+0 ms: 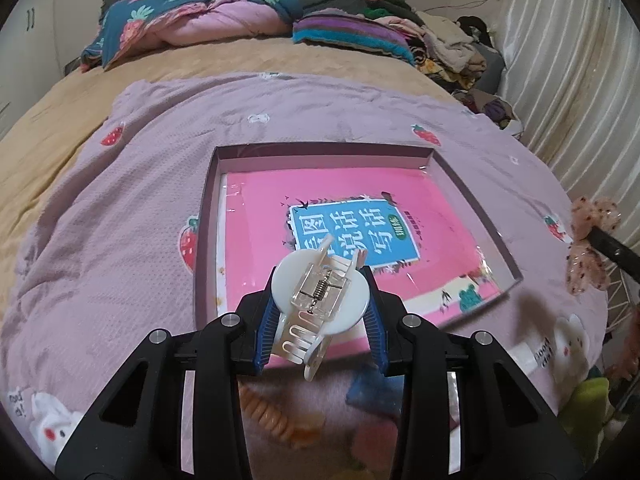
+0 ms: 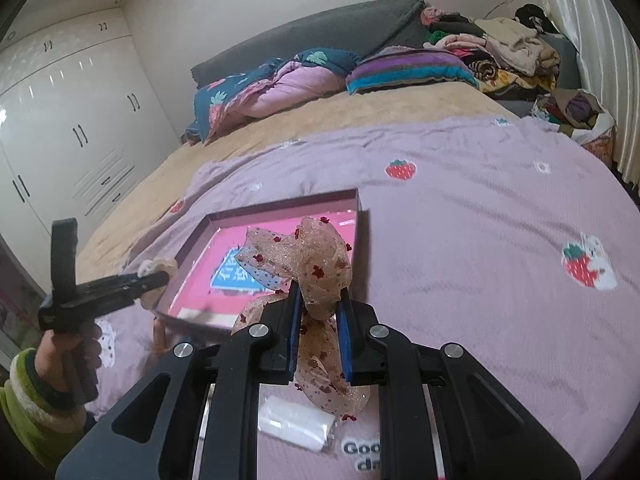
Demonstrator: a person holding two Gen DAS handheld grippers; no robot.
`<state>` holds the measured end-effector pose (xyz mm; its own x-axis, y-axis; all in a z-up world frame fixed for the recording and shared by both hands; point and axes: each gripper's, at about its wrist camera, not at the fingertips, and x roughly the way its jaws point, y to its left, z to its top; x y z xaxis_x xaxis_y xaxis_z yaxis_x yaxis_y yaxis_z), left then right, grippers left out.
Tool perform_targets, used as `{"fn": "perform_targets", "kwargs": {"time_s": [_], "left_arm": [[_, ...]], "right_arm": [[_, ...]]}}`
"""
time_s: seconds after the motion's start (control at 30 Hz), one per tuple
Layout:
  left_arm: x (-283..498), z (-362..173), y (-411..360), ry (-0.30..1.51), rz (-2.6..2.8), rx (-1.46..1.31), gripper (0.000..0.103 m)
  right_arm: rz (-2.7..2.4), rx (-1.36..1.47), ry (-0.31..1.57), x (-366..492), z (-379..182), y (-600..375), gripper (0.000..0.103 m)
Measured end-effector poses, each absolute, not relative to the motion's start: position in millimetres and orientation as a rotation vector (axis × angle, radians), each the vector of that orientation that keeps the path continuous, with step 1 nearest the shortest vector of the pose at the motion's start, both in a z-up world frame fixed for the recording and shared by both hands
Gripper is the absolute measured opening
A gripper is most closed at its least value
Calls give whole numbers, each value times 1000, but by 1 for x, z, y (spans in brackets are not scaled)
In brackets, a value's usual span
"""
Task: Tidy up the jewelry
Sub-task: 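Carry the claw clip into the tray and open the left tool while the right tool drops the bow there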
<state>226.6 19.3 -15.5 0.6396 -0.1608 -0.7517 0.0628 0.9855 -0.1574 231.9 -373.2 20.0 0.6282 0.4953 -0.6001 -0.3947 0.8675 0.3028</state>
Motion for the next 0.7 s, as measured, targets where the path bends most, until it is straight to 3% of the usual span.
{"fn": "perform_targets", "kwargs": {"time_s": [0.43,0.57,0.7], "left_arm": [[249,-37,20,926,-94,-106,32],[242,-31,23,908,-87,-96,52],[233,-24,28,891,-70,-82,61]], "right_arm": [[550,128,820,287,3,-312,15],[543,126,857,293,-10,-301,17],[526,106,883,291,-22,-291,28]]}}
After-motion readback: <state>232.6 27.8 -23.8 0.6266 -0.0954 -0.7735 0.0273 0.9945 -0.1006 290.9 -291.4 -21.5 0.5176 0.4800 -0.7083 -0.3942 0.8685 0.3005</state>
